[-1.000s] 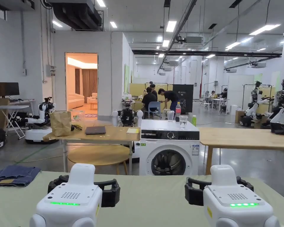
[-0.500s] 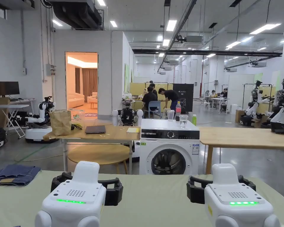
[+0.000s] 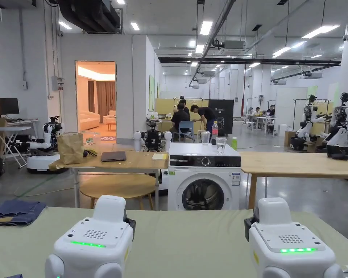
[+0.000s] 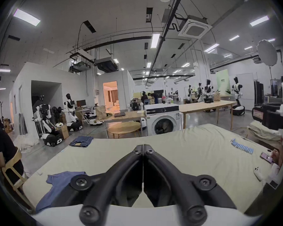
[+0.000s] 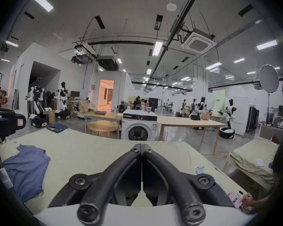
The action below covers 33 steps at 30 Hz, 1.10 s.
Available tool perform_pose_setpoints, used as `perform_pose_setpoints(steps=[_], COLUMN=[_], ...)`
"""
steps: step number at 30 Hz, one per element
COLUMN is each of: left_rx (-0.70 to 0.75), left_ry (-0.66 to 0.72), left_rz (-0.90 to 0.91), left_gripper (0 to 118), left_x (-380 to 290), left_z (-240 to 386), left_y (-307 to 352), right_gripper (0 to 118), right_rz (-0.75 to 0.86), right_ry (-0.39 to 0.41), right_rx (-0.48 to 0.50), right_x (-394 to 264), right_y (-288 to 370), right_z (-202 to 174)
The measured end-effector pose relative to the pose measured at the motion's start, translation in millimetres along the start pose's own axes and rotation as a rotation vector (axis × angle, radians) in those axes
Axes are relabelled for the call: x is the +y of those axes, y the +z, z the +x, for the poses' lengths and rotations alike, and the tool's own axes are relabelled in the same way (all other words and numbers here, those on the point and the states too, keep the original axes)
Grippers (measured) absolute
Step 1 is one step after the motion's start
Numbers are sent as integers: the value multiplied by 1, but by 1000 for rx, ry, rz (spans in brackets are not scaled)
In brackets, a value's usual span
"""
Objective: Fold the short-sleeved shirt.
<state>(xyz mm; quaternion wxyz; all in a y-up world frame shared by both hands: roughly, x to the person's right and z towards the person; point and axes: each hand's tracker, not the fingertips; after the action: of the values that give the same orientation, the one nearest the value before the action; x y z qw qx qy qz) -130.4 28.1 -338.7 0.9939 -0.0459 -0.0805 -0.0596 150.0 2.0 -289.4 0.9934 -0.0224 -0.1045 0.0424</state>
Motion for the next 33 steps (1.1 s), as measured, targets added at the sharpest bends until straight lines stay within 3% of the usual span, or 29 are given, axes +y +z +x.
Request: perform_pose_setpoints(steps=[6,11,14,19,25,29,33], left_rx=[-1,26,118,306,511,488,366], left_ry=[14,28,-4,16,68,94,131], left_rz=[4,-9,-24,-75,-197,-283,-490], left_gripper=[0,0,0,0,0,0,0], left_x=[0,-4,-12,-33,-69,-93,-132], left_z=[1,-19,-49,-129,-223,-249,-264], left_y=[2,12,31,79,133,116,39], right_gripper=[0,0,0,0,0,0,0], right_rz=[-9,-11,-20,-34,-45,-54,-68], right_ry=[-13,-28,-4,-28,20,42,73], right_rx=[1,24,116,344,584,630,649], right_x=[11,10,12,12,-3,-21,-41], right_y=[-2,-3,-8,-1,22,24,11], right_z=[10,-4,-43,-137,-237,-263,-270])
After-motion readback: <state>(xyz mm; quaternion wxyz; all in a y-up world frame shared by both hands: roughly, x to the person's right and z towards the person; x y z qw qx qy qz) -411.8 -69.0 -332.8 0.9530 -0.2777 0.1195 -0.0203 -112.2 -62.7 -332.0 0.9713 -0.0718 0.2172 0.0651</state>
